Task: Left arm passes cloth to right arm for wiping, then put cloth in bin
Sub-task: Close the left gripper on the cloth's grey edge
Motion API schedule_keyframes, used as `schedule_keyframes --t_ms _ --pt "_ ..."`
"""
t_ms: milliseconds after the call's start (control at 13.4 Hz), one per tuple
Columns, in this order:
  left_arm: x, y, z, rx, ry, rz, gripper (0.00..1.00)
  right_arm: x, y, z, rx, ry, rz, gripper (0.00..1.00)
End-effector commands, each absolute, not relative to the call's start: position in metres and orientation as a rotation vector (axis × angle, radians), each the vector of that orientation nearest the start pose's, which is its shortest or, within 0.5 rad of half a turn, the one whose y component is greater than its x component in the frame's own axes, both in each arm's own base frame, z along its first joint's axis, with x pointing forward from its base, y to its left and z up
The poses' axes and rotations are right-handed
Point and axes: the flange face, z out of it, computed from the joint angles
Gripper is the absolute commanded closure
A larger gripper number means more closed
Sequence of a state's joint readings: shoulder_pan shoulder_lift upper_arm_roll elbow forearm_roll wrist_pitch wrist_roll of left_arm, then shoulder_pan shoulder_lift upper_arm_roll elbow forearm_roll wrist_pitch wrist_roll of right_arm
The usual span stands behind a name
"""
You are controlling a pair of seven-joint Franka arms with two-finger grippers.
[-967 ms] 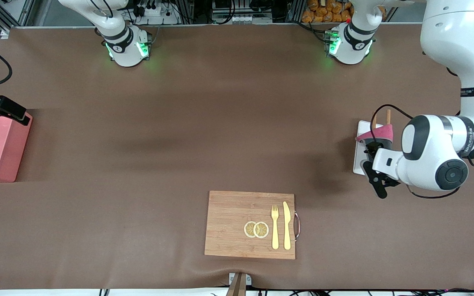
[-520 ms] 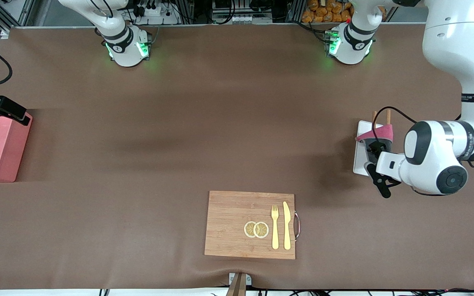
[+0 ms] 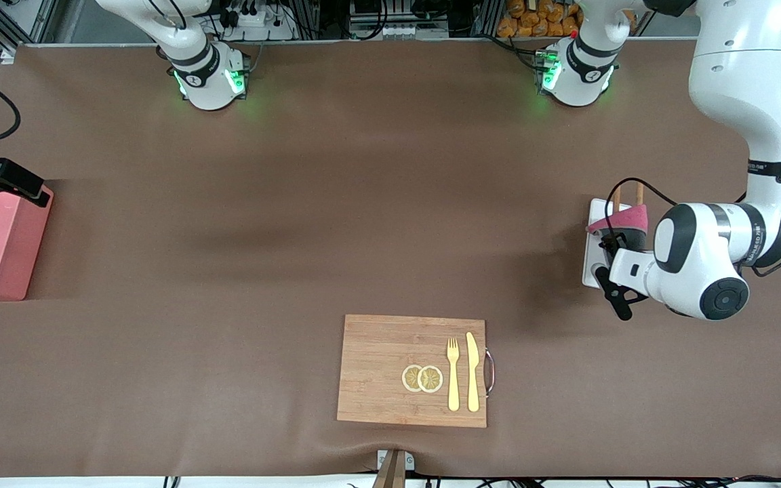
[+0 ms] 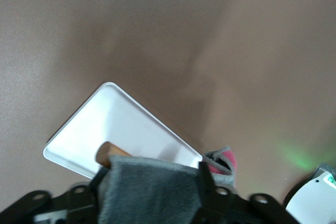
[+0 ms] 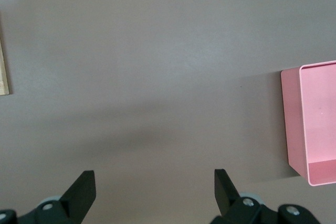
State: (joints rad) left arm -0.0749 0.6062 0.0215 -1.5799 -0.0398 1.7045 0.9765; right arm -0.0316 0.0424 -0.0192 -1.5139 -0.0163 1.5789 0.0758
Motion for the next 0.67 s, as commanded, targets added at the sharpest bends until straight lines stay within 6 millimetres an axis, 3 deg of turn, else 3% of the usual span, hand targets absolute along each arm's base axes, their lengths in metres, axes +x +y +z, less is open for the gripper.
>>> schedule_keyframes --t_ms 0,446,595 --pt "0.631 -0.036 0.264 -2.876 1.568 0.738 0.82 0.569 -0.029 0.629 -3.151 0.218 -0.027 0.00" --pt "0.637 -0.033 0.278 -2.834 1.569 0.713 0.85 0.569 -0.029 0.629 -3.152 0.216 -0.025 0.00" --pt "0.640 -0.033 0.289 -2.840 1.550 0.681 1.00 0.569 -0.029 0.629 -3.151 0.218 -0.025 0.00"
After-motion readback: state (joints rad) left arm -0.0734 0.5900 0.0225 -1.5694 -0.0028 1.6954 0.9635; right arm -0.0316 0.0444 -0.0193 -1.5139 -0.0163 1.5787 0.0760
